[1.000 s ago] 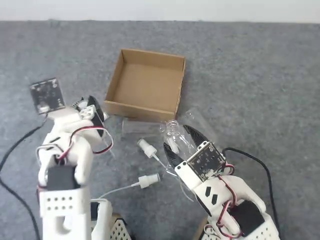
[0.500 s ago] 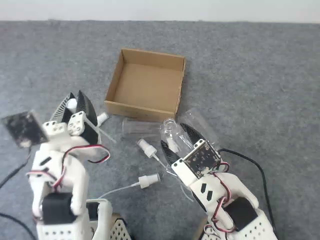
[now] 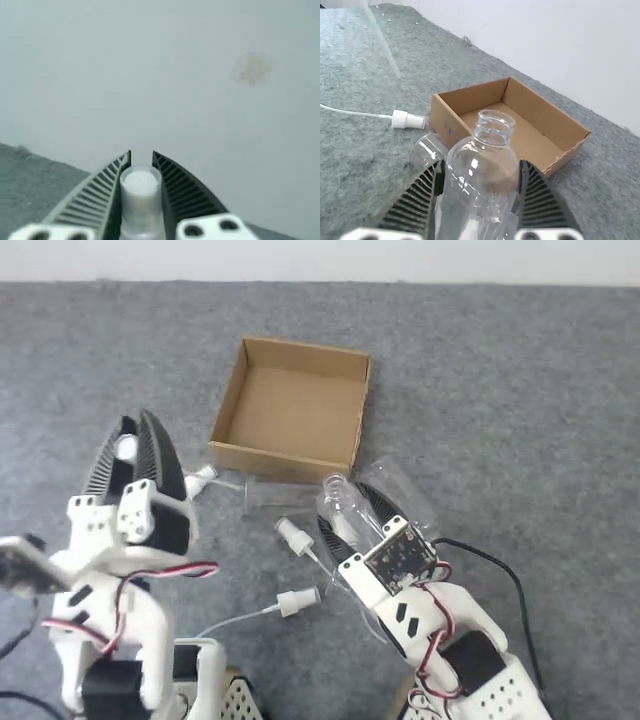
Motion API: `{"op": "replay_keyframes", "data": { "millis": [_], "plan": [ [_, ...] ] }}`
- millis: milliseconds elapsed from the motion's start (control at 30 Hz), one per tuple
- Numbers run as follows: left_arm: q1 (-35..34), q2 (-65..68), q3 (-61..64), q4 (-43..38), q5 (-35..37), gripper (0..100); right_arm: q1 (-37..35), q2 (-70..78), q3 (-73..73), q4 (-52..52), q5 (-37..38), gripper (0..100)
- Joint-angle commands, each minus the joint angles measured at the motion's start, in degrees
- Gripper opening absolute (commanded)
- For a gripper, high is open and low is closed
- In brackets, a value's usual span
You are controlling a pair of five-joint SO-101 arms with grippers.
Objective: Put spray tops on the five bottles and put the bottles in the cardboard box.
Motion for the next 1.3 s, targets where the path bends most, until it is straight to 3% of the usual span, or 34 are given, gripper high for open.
{"op": "replay_keyframes", "data": {
  "millis": [0,333,533,733,933,1267],
  "plan": [
    [4.9,-2.8,-2.0,-3.3,0.7,1,0.3,-0.9,-0.4,-3.4,-0.1,5.8],
    [7.0,-7.0,-3.6,-3.9,1.1,1,-0.8,-0.6,-0.2,-3.7,0.1,6.2],
    [6.7,-9.8,-1.9,-1.6,3.4,1,-5.2,-0.9,4.7,-8.3,8.1,5.8],
    [7.2,-10.2,-1.2,-1.5,3.9,1,-5.5,-0.3,5.6,-10.8,8.6,5.8],
    [13.5,-10.2,-1.0,-0.1,3.5,1,-5.6,-0.3,5.6,-10.7,8.8,5.8],
    [14.4,-10.2,0.9,-0.3,3.4,1,-5.7,-0.3,5.6,-10.7,13.7,5.8]
  ]
}}
